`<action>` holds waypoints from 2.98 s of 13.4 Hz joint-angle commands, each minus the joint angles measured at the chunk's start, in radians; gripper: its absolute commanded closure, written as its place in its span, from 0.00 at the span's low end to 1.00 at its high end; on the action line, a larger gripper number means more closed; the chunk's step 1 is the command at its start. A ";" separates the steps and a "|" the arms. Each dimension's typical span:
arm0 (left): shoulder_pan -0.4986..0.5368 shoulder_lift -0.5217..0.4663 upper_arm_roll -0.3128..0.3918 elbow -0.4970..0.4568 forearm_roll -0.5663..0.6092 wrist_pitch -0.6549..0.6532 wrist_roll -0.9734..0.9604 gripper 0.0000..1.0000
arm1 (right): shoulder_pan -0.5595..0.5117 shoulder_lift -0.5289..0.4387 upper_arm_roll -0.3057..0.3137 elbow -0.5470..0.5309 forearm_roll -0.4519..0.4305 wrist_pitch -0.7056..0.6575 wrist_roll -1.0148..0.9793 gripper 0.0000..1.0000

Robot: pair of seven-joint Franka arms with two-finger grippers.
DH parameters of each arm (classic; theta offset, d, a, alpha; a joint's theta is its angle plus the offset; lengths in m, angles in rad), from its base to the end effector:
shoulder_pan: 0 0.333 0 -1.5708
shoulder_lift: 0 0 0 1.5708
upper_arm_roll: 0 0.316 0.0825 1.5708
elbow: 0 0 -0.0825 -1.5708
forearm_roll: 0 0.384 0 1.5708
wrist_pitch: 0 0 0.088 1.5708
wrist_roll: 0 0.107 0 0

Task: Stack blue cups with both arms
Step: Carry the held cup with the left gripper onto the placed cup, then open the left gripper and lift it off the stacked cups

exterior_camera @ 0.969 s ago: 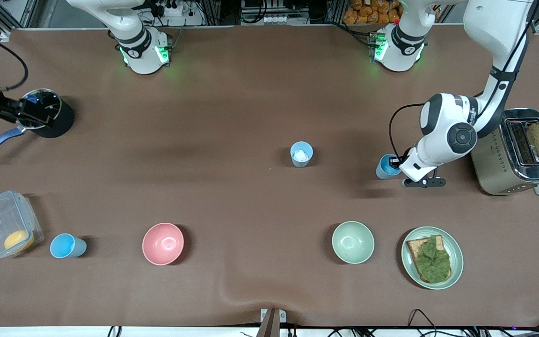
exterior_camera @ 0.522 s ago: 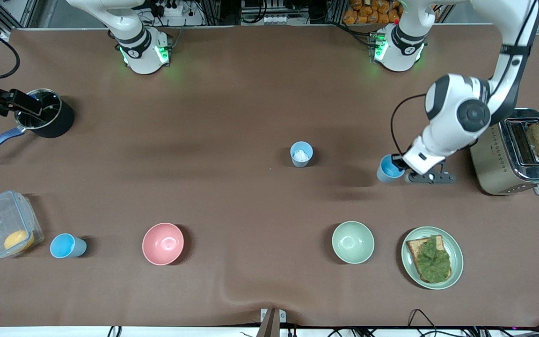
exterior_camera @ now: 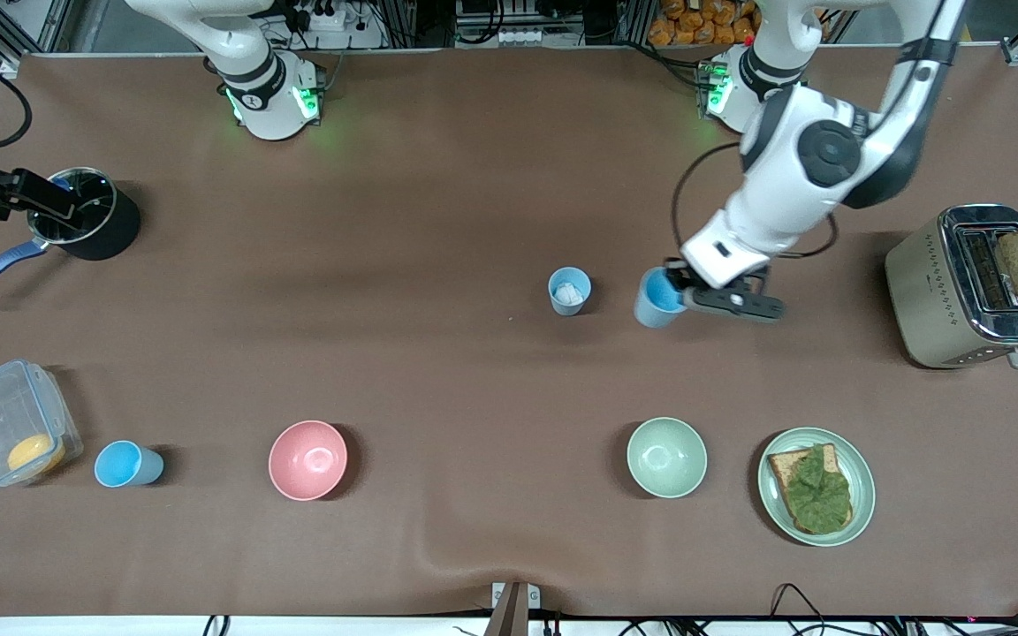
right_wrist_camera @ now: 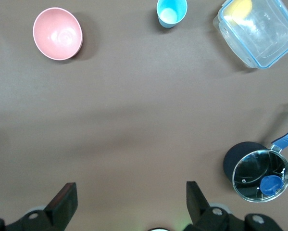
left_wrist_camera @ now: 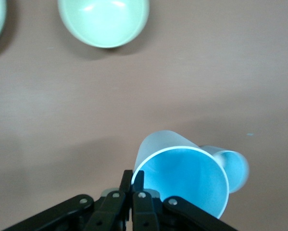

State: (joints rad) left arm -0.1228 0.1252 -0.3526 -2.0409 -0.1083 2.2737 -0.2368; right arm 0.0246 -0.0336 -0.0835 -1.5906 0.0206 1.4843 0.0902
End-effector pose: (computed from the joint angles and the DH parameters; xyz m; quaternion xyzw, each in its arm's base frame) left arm 0.5201 -0.2660 0.3969 0.9928 -0.0837 0.0308 0.0804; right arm 0.5339 -0.0299 0.6262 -0.9965 0.0738 0.0366 0.0111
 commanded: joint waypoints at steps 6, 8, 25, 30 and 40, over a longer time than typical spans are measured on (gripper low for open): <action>-0.161 0.178 0.000 0.131 -0.022 0.024 -0.220 1.00 | -0.046 0.017 0.045 0.034 -0.011 -0.016 -0.012 0.00; -0.169 0.185 0.000 0.130 -0.025 0.049 -0.222 1.00 | -0.043 0.020 0.045 0.029 -0.011 -0.019 -0.010 0.00; -0.178 0.180 -0.011 0.038 -0.027 0.047 -0.226 1.00 | -0.049 0.026 0.044 0.031 -0.011 -0.041 -0.012 0.00; -0.175 0.182 -0.011 0.031 -0.025 0.047 -0.225 1.00 | -0.046 0.026 0.044 0.031 -0.011 -0.042 -0.010 0.00; -0.088 0.090 -0.009 0.039 -0.013 0.047 -0.207 0.00 | -0.048 0.026 0.044 0.029 -0.011 -0.044 -0.012 0.00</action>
State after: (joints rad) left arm -0.2675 0.2813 -0.3585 -1.9850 -0.1162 2.3256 -0.4521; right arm 0.0021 -0.0176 -0.0571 -1.5819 0.0205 1.4566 0.0894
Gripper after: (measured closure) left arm 0.211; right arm 0.000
